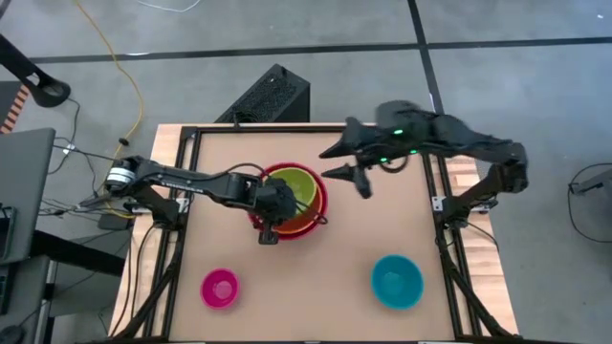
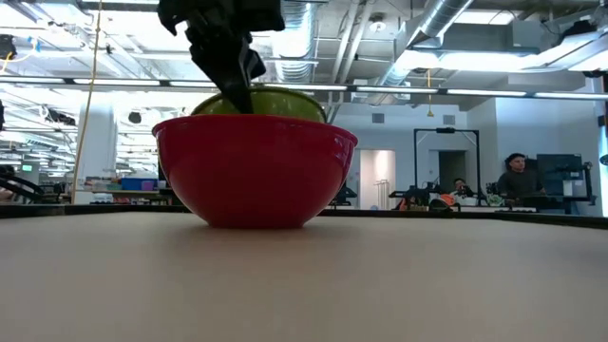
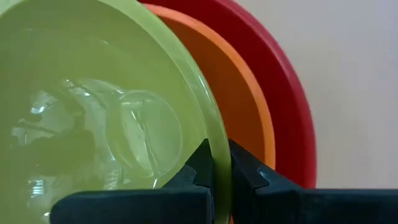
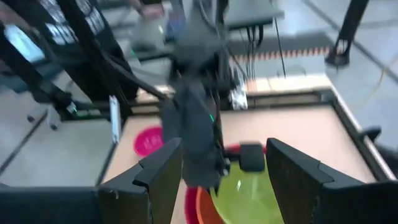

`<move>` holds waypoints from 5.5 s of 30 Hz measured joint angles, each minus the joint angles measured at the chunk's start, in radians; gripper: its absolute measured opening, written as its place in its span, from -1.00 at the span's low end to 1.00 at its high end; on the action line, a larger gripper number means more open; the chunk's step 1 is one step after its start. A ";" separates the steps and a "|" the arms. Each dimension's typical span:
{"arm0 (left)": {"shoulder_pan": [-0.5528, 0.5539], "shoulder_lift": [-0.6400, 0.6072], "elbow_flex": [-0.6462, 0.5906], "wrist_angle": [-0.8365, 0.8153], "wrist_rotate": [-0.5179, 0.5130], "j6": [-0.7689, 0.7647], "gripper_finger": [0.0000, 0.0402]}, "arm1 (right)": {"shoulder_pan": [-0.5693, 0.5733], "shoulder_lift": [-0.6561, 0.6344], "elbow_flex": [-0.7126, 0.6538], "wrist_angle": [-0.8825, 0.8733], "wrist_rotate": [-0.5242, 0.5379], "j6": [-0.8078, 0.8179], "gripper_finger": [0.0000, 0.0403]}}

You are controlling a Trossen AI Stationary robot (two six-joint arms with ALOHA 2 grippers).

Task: Nest bowls inside each other
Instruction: Stack the green bowl on top of the orange bowl, then stack the blue bowl on top of the green bowl

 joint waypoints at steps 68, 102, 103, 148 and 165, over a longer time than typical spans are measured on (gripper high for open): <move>0.077 -0.019 0.000 0.159 0.186 -0.186 0.11 | 0.085 -0.084 0.001 -0.094 0.045 0.054 0.16; 0.181 -0.448 0.000 -0.161 -0.239 -0.158 0.11 | 0.258 -0.185 -0.262 -0.494 0.078 0.286 0.16; 0.181 -0.456 0.000 -0.173 -0.250 -0.157 0.11 | 0.269 -0.195 -0.262 -0.521 0.082 0.304 0.16; 0.181 -0.486 0.000 -0.188 -0.270 -0.114 0.11 | 0.574 -0.171 -0.989 -0.085 0.101 0.629 0.16; 0.181 -0.486 0.000 -0.188 -0.269 -0.104 0.11 | 0.571 -0.167 -1.094 0.054 0.071 0.645 -0.31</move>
